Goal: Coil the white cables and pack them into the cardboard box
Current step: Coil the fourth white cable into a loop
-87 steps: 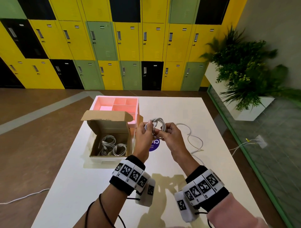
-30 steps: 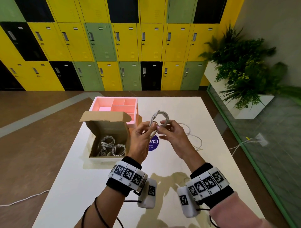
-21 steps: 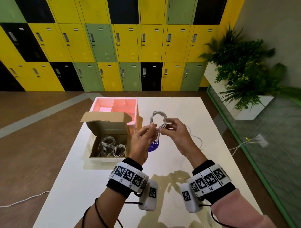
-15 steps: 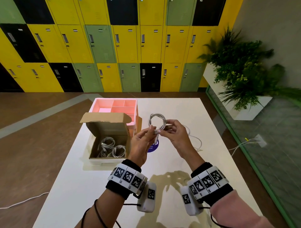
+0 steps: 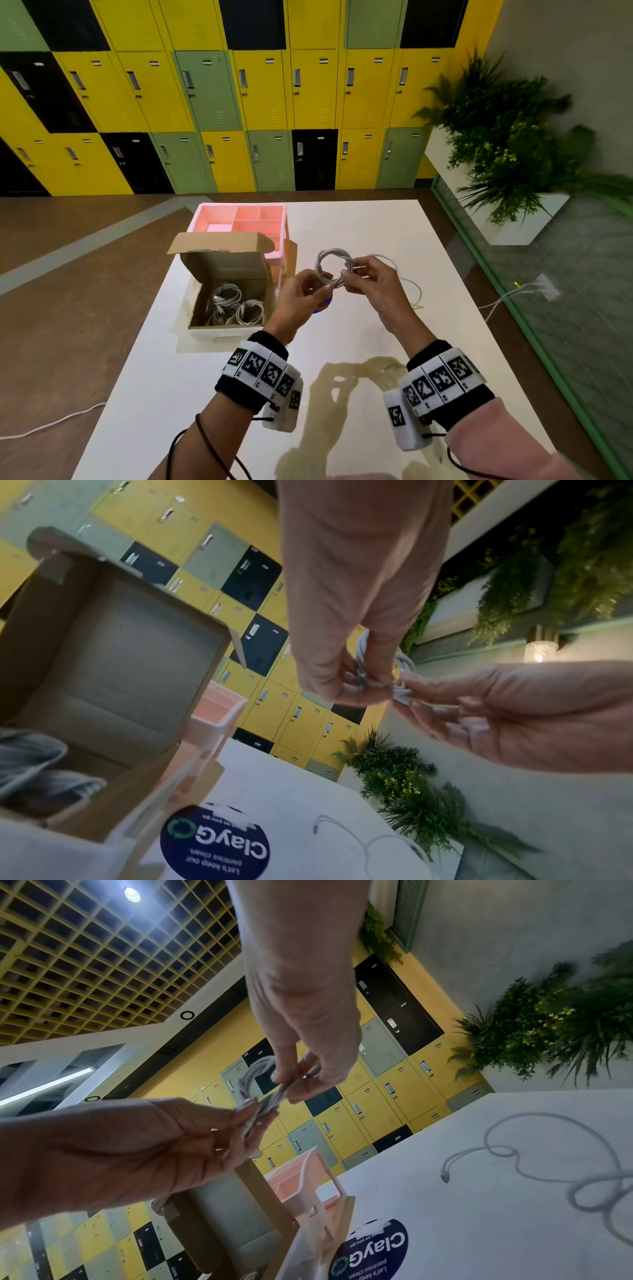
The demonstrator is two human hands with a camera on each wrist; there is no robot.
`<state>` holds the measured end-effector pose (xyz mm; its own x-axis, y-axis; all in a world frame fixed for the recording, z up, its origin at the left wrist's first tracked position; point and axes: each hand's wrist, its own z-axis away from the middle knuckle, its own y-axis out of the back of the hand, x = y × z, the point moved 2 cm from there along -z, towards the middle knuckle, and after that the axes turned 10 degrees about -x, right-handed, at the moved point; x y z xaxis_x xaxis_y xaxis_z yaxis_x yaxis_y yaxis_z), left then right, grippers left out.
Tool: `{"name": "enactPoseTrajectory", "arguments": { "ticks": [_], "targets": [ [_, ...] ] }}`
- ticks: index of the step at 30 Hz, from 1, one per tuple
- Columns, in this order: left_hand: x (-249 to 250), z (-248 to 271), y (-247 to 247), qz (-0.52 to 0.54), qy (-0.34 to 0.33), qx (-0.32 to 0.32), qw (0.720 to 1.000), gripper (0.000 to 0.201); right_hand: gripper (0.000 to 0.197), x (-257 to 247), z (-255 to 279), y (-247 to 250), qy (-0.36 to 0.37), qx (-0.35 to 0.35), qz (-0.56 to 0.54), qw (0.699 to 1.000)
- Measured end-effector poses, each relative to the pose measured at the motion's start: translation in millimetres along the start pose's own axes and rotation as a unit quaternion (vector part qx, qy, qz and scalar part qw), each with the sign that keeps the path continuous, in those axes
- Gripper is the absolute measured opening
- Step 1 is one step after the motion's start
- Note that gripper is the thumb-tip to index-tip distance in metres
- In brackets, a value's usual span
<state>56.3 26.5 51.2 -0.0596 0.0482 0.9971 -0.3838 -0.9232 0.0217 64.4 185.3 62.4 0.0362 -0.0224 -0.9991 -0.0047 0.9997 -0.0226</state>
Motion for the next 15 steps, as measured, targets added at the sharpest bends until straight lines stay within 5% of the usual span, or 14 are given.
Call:
{"name": "enactPoseTrajectory", "arguments": {
  "ticks": [4,10,15],
  "targets": [
    [3.7,5.1,-3.7,-0.036,-0.022,0.026,0.999,0.020,0.016,0.4,-0.2,1.5,-0.005,0.002,0.006,1.000],
    [4.9,11.6,-1.7,0.086,0.005,0.011,0.996,0.044,0.014,-1.7,3.8,7.0,-0.022,-0.020,-0.005,1.000],
    [6.2,17.3,-8.9,0.087,0.018,-0.006,0.996,0.037,0.020,-8.9,10.2,16.4,-0.032,-0.050,-0.003,0.998]
  ]
}}
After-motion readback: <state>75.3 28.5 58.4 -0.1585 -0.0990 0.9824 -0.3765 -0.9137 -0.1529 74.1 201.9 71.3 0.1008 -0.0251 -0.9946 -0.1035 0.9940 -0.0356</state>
